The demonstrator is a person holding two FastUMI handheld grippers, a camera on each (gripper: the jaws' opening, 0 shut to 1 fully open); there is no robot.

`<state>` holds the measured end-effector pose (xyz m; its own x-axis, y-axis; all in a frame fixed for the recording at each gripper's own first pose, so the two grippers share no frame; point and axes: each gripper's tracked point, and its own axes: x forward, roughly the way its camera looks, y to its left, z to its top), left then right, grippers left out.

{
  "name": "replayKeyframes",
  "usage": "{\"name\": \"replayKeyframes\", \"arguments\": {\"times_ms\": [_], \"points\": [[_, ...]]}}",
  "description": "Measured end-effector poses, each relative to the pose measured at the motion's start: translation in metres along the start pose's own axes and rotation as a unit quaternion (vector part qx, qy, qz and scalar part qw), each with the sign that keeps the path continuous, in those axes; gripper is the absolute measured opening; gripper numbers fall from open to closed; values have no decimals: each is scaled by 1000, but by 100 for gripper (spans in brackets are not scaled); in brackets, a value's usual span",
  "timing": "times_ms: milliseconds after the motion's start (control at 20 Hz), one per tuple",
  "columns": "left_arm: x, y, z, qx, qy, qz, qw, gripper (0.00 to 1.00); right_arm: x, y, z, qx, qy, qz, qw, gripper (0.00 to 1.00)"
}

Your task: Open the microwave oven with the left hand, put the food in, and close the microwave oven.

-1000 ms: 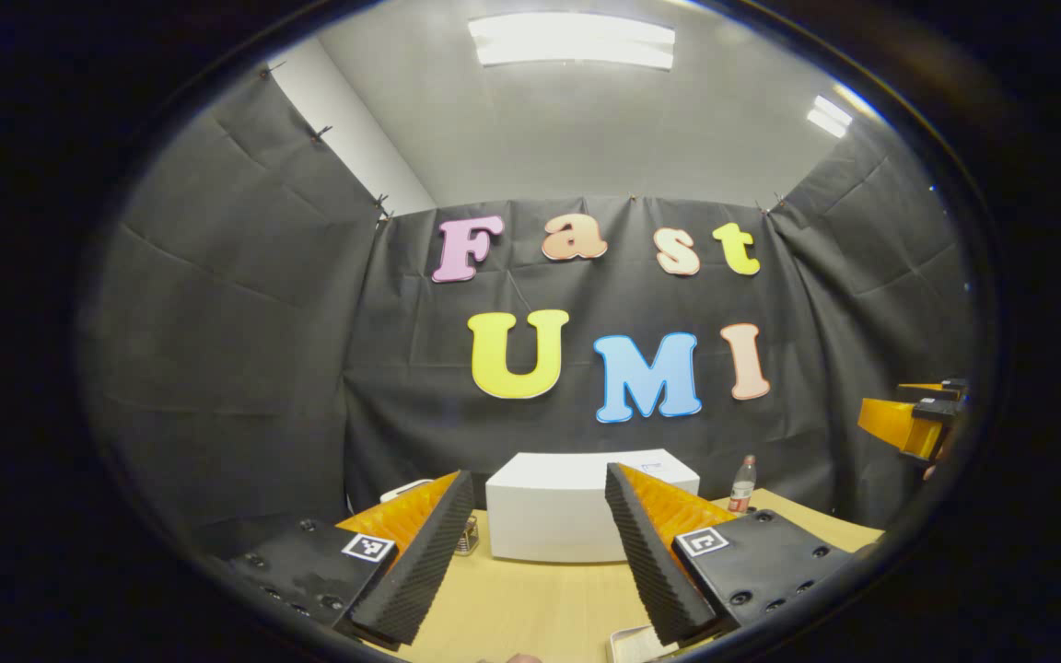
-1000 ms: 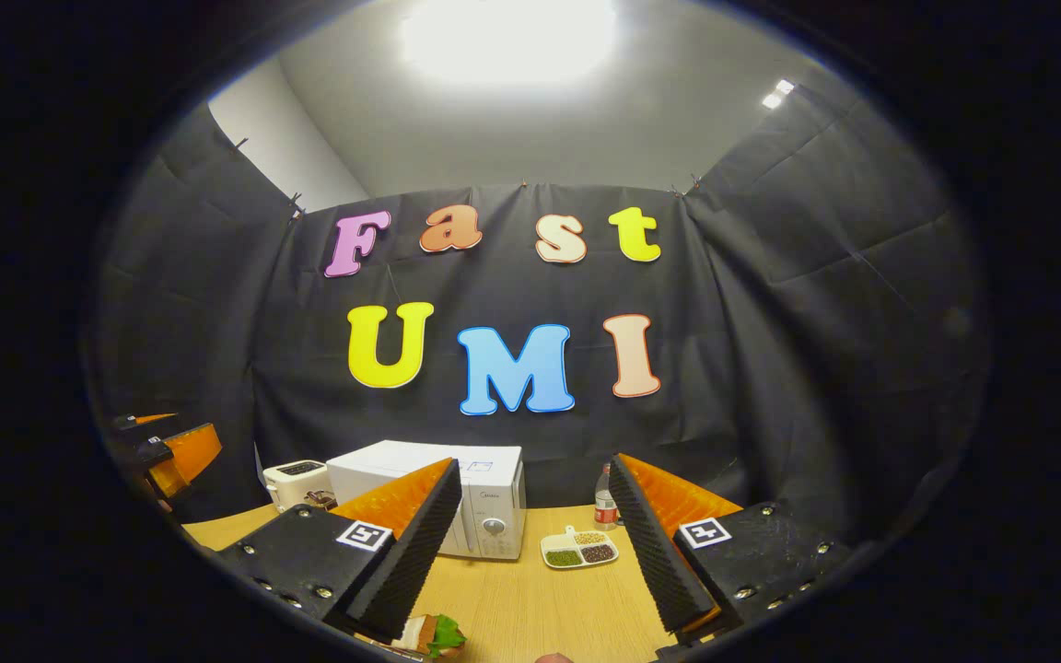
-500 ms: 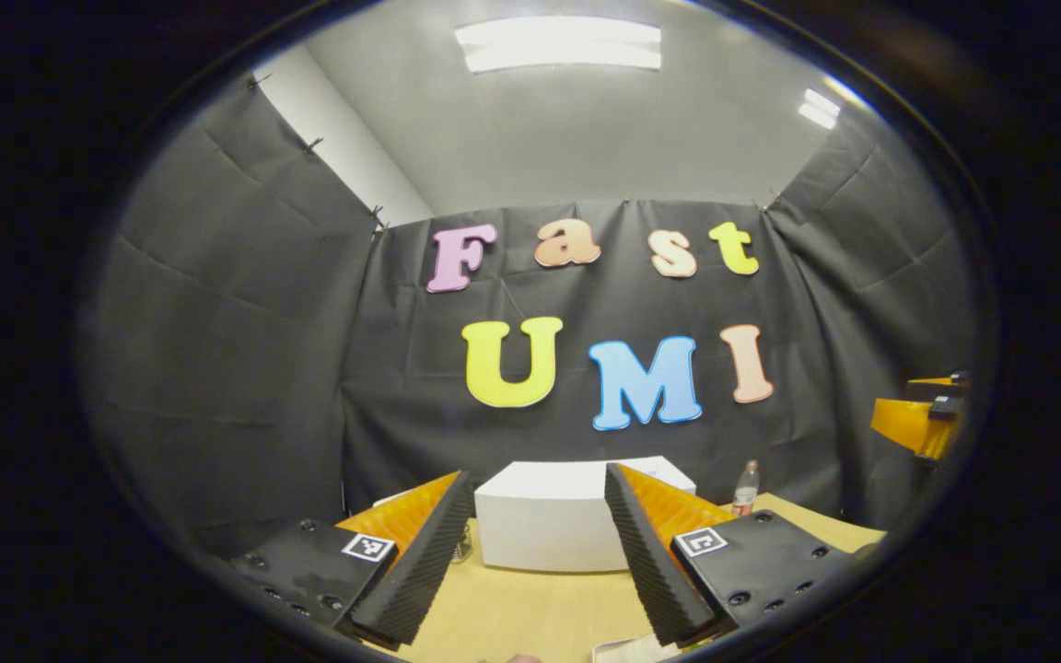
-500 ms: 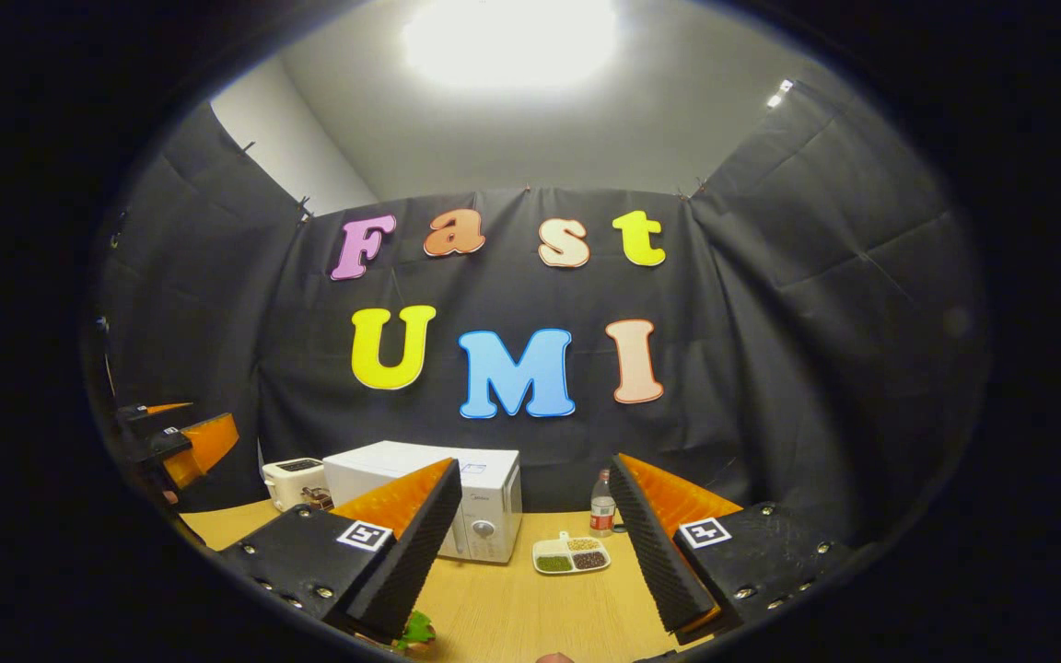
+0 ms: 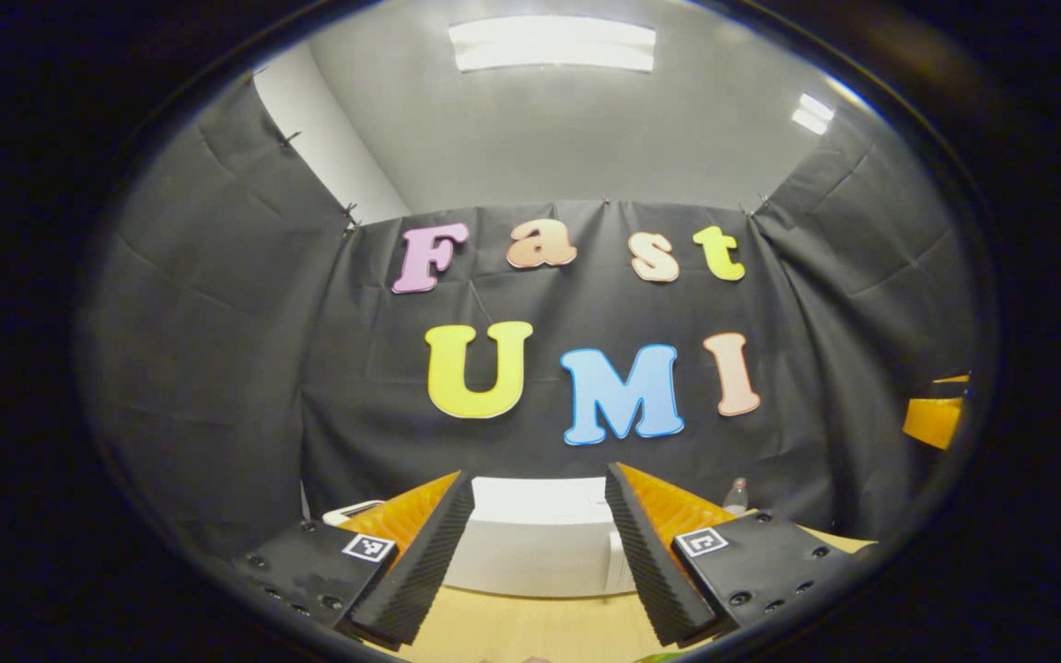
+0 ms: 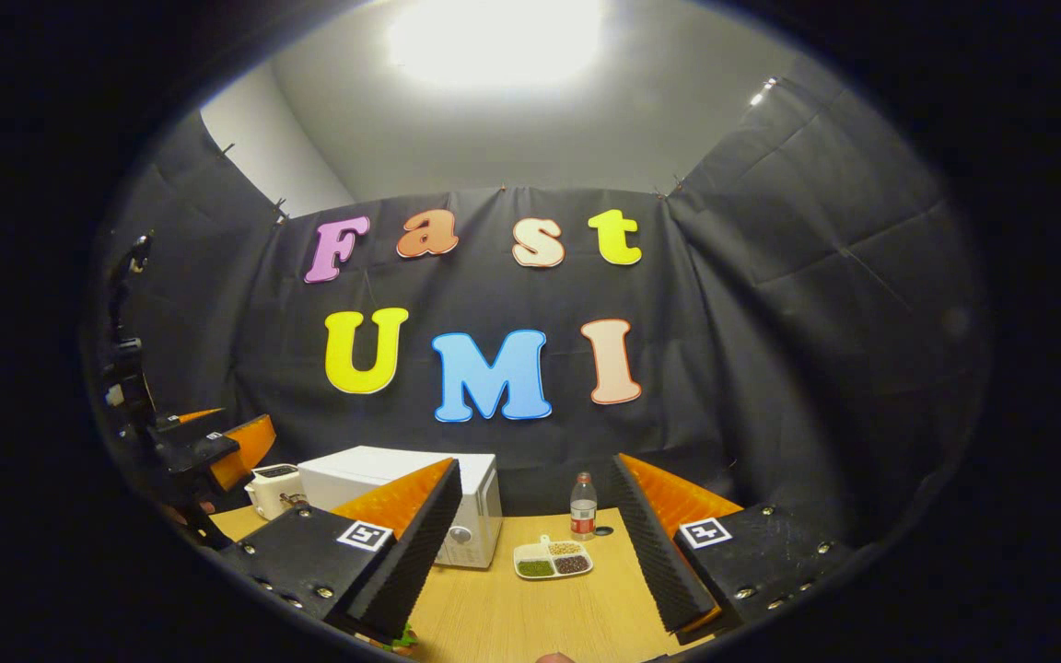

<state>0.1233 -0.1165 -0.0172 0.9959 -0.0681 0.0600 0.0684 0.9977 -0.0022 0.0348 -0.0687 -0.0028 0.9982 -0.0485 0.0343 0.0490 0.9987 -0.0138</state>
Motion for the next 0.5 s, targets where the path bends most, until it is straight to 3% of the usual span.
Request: {"name": "replayKeyframes", "arguments": {"times_ms": [200, 500], "points": [[44, -17, -22, 0, 6, -27, 1000, 95, 15, -4, -1, -10, -1, -27, 1000, 97], [100, -41, -71, -5, 28, -63, 998, 98, 32, -5, -13, -8, 19, -59, 998, 97]]}}
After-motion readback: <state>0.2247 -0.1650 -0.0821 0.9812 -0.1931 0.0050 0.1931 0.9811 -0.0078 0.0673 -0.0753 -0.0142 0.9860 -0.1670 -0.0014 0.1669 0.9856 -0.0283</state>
